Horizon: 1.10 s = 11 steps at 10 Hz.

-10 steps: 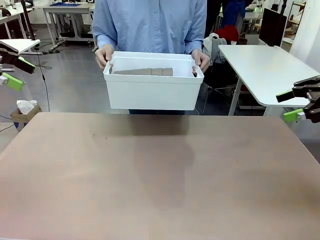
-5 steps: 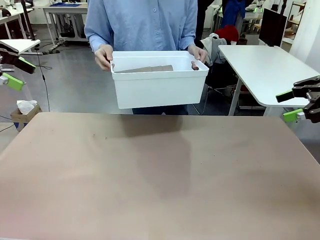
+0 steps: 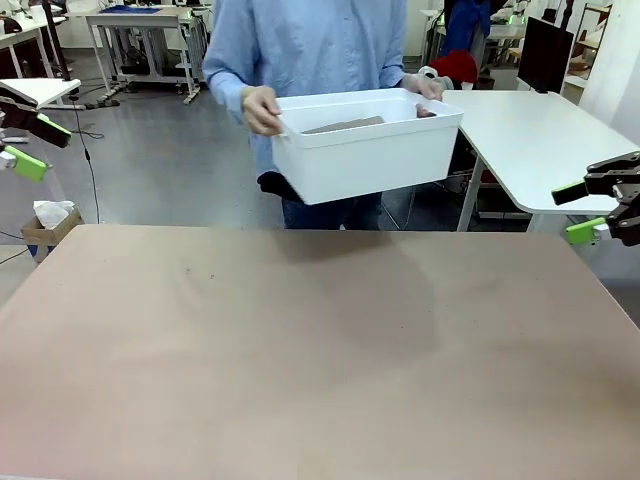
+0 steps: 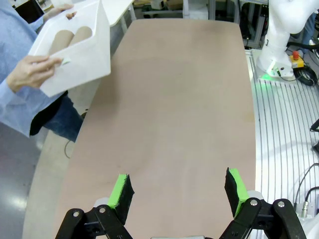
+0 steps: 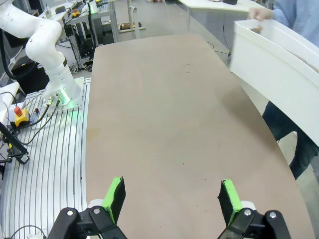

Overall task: Stack the cups and store them in the basket.
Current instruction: Place the stack of Reusable plastic cups into the Pantry Basket.

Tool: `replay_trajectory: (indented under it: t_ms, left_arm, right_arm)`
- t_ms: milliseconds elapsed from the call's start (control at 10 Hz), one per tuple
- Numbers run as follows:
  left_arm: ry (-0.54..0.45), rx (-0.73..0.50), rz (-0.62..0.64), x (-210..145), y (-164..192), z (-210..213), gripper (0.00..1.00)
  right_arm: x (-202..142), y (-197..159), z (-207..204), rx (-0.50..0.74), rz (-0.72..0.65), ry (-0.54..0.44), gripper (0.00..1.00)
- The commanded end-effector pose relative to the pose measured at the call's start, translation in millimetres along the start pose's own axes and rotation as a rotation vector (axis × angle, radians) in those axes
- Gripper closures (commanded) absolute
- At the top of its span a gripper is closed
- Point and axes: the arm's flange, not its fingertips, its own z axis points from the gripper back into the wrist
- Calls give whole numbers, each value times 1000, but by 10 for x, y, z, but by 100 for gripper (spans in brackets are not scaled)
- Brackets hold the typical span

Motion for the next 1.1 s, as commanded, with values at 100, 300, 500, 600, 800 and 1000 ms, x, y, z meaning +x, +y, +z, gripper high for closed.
replay_trajectory:
  t_ms: [100,300,500,600,800,1000]
  left_arm:
    - [-17,-2,0,26,-17,-1,4]
    - [-17,-2,0,26,-17,-1,4]
    - [-17,-2,0,26,-17,-1,4]
    - [-17,-2,0,26,-17,-1,4]
    - [-17,-2,0,26,-17,-1,4]
    - [-17,-2,0,26,-17,-1,4]
  right_arm:
    - [24,-10,8,0,-1,-15,0]
    - [24,-10,8,0,-1,-15,0]
    - [24,-10,8,0,-1,-15,0]
    - [24,-10,8,0,-1,-15,0]
    - [24,-10,8,0,-1,-15,0]
    - [24,-10,8,0,-1,-15,0]
